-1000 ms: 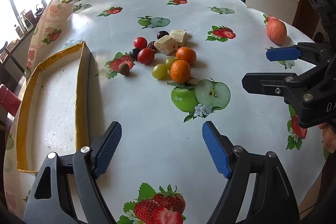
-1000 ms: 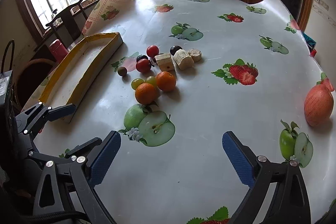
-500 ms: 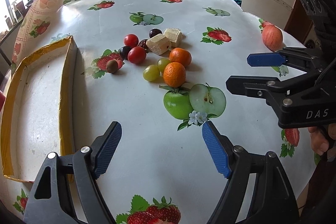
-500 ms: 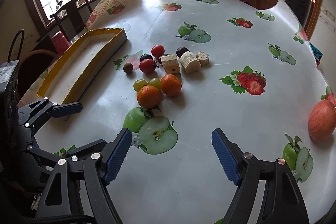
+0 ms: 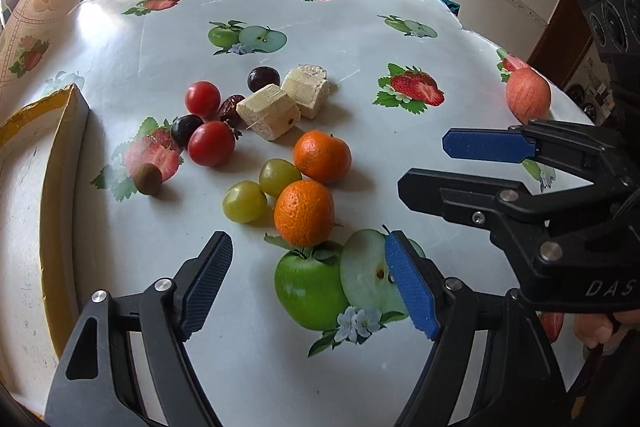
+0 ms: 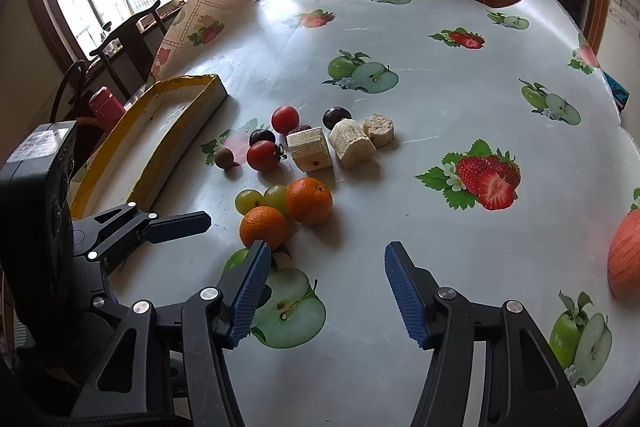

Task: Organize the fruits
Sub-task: 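Reach both grippers toward the two tangerines in the fruit cluster, then grasp a tangerine with the left gripper while the right gripper grasps another tangerine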

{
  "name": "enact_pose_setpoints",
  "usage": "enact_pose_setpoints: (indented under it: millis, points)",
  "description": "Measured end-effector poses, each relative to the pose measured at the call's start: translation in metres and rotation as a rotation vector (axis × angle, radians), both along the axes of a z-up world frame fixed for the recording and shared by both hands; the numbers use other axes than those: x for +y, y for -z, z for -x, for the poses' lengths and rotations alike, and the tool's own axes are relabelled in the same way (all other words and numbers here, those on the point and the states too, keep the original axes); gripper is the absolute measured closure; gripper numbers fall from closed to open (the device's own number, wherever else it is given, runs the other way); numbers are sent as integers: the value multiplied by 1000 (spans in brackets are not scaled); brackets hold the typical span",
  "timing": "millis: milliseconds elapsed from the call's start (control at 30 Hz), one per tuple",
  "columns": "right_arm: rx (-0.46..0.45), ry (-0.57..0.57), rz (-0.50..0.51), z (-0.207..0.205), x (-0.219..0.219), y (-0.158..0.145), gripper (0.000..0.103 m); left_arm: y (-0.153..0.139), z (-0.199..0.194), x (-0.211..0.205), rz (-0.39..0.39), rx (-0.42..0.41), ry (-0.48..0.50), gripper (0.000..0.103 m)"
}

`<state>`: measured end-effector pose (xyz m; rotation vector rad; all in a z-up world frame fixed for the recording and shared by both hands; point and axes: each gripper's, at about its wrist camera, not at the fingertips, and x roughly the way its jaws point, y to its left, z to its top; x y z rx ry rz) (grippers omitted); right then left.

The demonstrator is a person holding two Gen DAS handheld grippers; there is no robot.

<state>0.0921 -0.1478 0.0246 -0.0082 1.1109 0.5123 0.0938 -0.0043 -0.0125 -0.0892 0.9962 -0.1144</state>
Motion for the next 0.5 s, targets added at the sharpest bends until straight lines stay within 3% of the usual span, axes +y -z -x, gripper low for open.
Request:
enact_pose_setpoints:
  millis: [133, 233, 300, 333, 500]
  points:
    - [14, 9, -10, -7, -2, 6, 45, 7, -10, 3, 19, 14, -5, 35]
    - [25, 11, -25, -13, -2, 11, 45, 6, -11, 2, -17, -18, -9, 39]
    - [31, 10, -40, -16, -1, 13, 45, 5, -11, 4, -15, -30, -10, 52]
    - [34, 8, -46, -17, 1, 14, 46, 5, -11, 6, 3, -24, -1, 73]
    - [44, 6, -80, -22, 6, 17, 45, 5, 3, 15, 44, -24, 15, 73]
